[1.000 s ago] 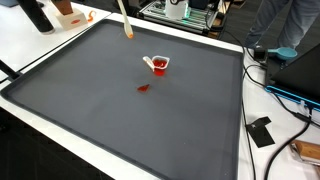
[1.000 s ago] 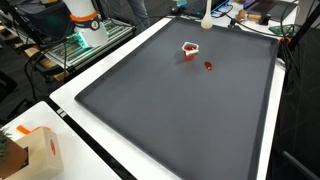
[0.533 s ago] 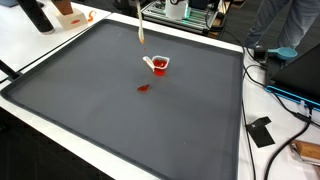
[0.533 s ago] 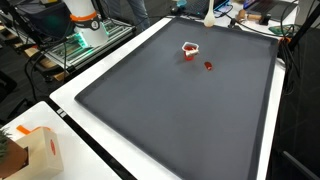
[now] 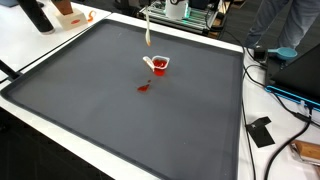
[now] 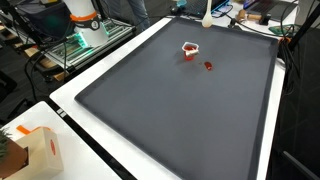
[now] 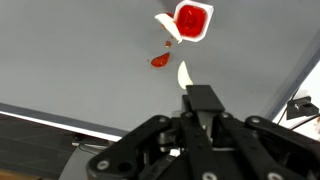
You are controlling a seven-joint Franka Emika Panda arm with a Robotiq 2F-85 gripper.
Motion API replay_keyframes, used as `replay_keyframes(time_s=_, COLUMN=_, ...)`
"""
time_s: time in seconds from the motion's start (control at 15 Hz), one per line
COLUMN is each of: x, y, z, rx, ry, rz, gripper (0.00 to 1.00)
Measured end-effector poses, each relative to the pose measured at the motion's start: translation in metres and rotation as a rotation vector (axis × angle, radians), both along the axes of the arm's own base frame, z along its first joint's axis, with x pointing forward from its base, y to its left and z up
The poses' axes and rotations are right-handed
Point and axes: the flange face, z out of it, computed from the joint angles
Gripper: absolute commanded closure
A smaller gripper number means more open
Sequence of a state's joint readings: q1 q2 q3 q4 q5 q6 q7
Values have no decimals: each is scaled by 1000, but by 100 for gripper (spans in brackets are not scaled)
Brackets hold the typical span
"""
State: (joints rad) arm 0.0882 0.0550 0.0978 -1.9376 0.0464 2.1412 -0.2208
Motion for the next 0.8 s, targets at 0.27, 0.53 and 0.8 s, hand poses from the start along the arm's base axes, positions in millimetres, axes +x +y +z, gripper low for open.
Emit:
replay_keyframes(time_s=0.27, x=0, y=0, z=0, rx=0, ry=-1, rz=0, gripper=97)
replay_keyframes(time_s=0.53, x=-2, y=11, z=0, rx=-122, ry=-27, rz=14, gripper=97)
replay_keyframes(time_s=0.8, x=-11, y=50, z=-5, rx=-289, ry=-90, rz=8, gripper=97)
